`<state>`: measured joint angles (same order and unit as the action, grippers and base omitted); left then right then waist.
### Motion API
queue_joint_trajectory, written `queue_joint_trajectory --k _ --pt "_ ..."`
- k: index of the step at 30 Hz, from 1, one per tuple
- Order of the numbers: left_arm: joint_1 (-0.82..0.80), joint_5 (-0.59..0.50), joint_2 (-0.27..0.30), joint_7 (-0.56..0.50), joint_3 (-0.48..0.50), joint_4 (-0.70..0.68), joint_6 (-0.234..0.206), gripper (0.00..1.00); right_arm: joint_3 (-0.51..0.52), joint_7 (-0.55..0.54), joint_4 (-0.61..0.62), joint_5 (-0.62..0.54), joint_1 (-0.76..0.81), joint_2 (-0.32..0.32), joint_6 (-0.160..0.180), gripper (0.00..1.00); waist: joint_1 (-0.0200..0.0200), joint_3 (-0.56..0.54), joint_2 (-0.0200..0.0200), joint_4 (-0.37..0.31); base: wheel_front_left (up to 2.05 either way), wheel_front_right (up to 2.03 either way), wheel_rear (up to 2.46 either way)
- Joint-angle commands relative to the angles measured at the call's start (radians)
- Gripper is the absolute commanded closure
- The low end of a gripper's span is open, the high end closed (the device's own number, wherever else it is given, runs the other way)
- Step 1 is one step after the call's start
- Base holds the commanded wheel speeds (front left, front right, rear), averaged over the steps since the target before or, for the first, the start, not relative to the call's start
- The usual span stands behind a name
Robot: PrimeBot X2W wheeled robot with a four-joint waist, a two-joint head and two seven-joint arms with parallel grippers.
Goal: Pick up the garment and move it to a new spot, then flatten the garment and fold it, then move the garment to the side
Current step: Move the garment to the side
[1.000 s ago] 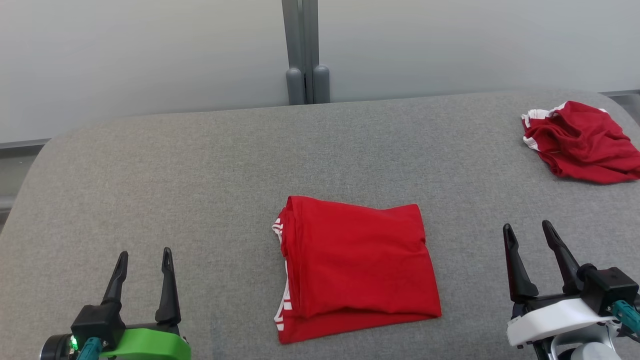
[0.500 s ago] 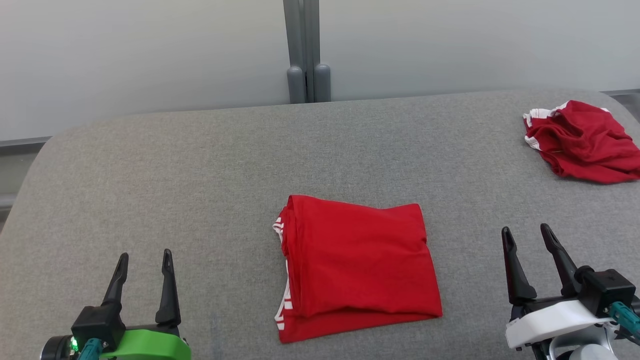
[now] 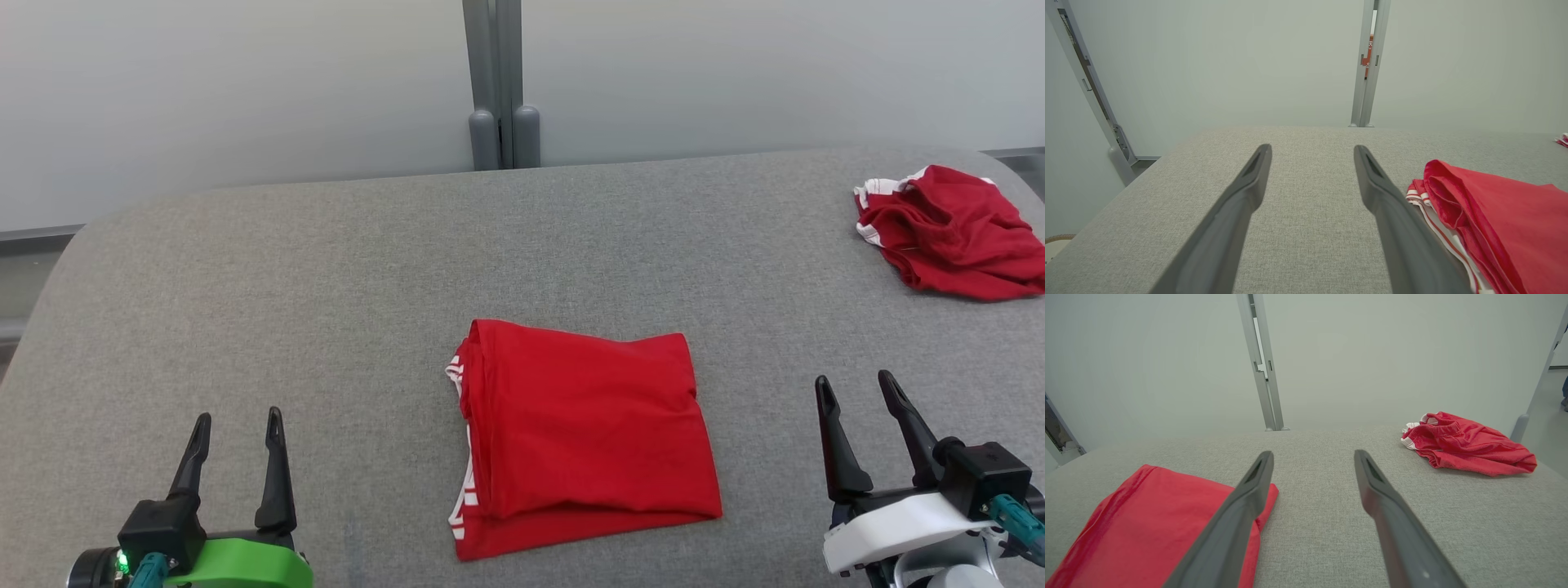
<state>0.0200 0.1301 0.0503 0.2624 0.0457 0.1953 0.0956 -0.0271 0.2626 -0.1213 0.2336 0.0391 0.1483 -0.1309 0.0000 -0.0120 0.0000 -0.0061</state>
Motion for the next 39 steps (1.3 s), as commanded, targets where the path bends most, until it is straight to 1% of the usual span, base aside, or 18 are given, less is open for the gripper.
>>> queue_joint_trajectory --k 1,18,22,26,30,34,39 --pt "0.015 0.002 0.001 0.002 0.001 -0.004 -0.004 0.00 -0.001 0.002 -0.002 -0.006 0.009 0.003 0.001 0.00 0.0000 0.000 0.0000 0.000 0.00 0.00 0.00" --pt "0.010 0.000 0.001 0.002 0.006 -0.007 -0.002 0.00 -0.007 0.002 -0.013 -0.011 0.001 -0.003 0.001 0.00 0.0000 0.000 0.0000 0.008 0.00 0.00 0.00" --pt "0.006 -0.001 0.001 0.002 0.008 -0.006 -0.001 0.00 -0.022 0.002 -0.012 -0.007 -0.025 -0.006 0.001 0.00 0.0000 0.003 0.0000 0.011 0.00 0.00 0.00" --pt "-0.002 0.001 0.001 0.002 0.004 -0.004 -0.001 0.00 -0.060 0.002 -0.024 -0.012 -0.062 -0.001 0.001 0.00 0.0000 0.008 0.0000 0.017 0.00 0.00 0.00" --pt "-0.012 0.002 0.001 0.002 -0.002 -0.002 -0.002 0.00 -0.106 0.002 -0.075 -0.012 -0.121 -0.002 0.001 0.00 0.0000 0.014 0.0000 0.028 0.00 0.00 0.00" --pt "-0.021 0.004 0.001 0.002 -0.012 0.000 -0.002 0.00 -0.154 0.002 -0.160 -0.017 -0.190 -0.004 0.001 0.00 0.0000 0.023 0.0000 0.047 0.00 0.00 0.00" --pt "-0.029 0.011 0.001 0.002 -0.032 -0.008 -0.010 0.00 -0.170 -0.013 -0.284 -0.036 -0.257 -0.016 0.001 0.00 0.0000 0.044 0.0000 0.077 0.00 0.00 0.00"
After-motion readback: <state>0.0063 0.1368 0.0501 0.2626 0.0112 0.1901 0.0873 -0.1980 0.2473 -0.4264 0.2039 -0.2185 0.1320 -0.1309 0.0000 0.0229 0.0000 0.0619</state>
